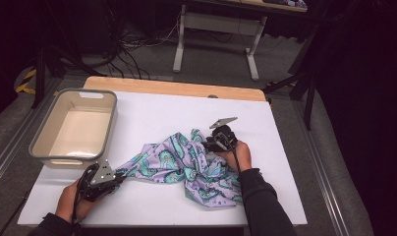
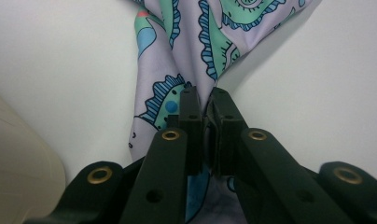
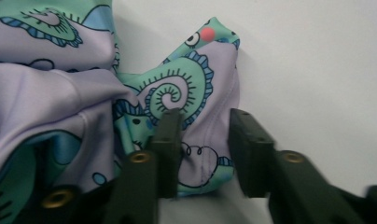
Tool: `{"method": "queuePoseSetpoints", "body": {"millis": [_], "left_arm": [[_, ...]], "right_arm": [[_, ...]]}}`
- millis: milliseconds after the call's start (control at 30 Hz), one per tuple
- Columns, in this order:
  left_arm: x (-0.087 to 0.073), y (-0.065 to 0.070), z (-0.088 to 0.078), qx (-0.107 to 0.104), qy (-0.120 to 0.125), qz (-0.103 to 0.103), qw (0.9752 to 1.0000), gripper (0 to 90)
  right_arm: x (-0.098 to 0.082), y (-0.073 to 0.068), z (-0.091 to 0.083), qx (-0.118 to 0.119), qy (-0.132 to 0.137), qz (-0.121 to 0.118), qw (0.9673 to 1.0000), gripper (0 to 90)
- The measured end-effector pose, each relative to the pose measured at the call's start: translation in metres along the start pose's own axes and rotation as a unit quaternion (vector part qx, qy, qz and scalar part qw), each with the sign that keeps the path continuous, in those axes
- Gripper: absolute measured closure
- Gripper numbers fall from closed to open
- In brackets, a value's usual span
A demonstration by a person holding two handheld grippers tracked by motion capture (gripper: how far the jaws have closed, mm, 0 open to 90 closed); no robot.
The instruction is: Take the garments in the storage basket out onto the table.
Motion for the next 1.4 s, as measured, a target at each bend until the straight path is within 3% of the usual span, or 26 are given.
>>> {"method": "queuePoseSetpoints", "body": {"millis": [100, 267, 400, 600, 767, 967, 1233, 1400], "left_arm": [[0.0, 0.0, 0.0, 0.001, -0.001, 0.001, 1.0, 84.8], [0.0, 0.0, 0.0, 0.0, 0.0, -0.004, 1.0, 84.8], [0.001, 0.0, 0.001, 0.001, 0.001, -0.002, 1.0, 84.6], [0.007, 0.01, 0.006, -0.005, 0.004, 0.015, 0.9999, 83.6], [0.014, 0.019, 0.012, -0.017, 0.008, 0.027, 0.9995, 83.6], [0.024, 0.021, 0.018, -0.022, 0.016, 0.032, 0.9991, 83.2], [0.032, 0.031, 0.021, -0.038, 0.017, 0.047, 0.998, 81.3], [0.042, 0.029, 0.01, -0.035, 0.045, 0.028, 0.9979, 74.4]], "right_arm": [[-0.001, -0.003, 0.0, 0.009, 0.001, 0.014, 0.9999, 87.2], [-0.001, 0.002, -0.004, -0.02, -0.002, 0.013, 0.9997, 88.8], [0.0, 0.021, -0.017, -0.069, 0.008, 0.008, 0.9976, 88.9], [-0.007, 0.061, -0.053, -0.156, 0.032, 0.016, 0.9872, 89.0], [-0.022, 0.09, -0.084, -0.206, 0.045, 0.032, 0.977, 89.0], [-0.049, 0.112, -0.112, -0.241, 0.062, 0.068, 0.9661, 89.0], [-0.07, 0.12, -0.124, -0.253, 0.067, 0.094, 0.9606, 89.0], [-0.077, 0.12, -0.125, -0.248, 0.058, 0.097, 0.9621, 86.9]]}}
Point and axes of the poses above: each handheld gripper's, and its own axes: z roughly forward along the jaws, x roughly out of its top, y roughly to its right, the point moved 10 cm from there along z, roughly forward along the jaws, and after that the axes turned 9 degrees about y, right-handed, at the moved point
